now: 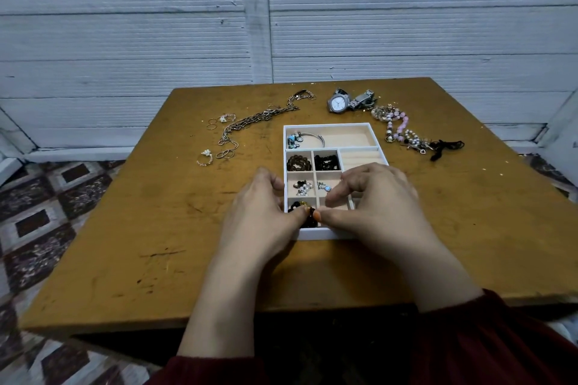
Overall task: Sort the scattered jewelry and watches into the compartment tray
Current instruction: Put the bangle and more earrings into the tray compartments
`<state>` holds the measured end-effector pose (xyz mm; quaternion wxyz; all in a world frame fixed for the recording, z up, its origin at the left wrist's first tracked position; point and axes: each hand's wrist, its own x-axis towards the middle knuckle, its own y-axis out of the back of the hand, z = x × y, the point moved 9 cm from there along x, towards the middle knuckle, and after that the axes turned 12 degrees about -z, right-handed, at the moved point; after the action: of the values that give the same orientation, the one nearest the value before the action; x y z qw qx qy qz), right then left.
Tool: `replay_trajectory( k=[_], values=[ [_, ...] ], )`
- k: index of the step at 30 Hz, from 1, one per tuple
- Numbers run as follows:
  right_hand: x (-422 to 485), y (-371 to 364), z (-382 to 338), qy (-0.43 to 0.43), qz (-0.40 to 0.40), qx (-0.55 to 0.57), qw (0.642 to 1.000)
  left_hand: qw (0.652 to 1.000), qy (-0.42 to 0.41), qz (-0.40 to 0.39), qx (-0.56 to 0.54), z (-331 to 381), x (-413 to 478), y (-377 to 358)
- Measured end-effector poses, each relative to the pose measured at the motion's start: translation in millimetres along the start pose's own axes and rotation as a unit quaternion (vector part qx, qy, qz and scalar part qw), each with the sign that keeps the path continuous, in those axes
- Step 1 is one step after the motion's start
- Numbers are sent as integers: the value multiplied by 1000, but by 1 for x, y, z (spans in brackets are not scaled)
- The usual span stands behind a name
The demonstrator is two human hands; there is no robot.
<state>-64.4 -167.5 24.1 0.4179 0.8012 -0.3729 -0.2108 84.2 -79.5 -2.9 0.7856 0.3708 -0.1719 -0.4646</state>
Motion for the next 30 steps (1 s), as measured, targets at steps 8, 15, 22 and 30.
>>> replay_trajectory(
  k=[8,15,22,30],
  values=[
    [1,-5,0,-7,-18,-17,1000,1000,-2,-3,-6,3,-2,1],
    [2,-6,1,-9,-20,-33,999,1000,-12,9,-10,3,-1,1],
    [2,5,-2,14,59,7,998,993,-52,76,-72,4,-1,15],
    [20,7,-46,123,96,3,988,977,-82,141,-136,-3,14,42]
  ],
)
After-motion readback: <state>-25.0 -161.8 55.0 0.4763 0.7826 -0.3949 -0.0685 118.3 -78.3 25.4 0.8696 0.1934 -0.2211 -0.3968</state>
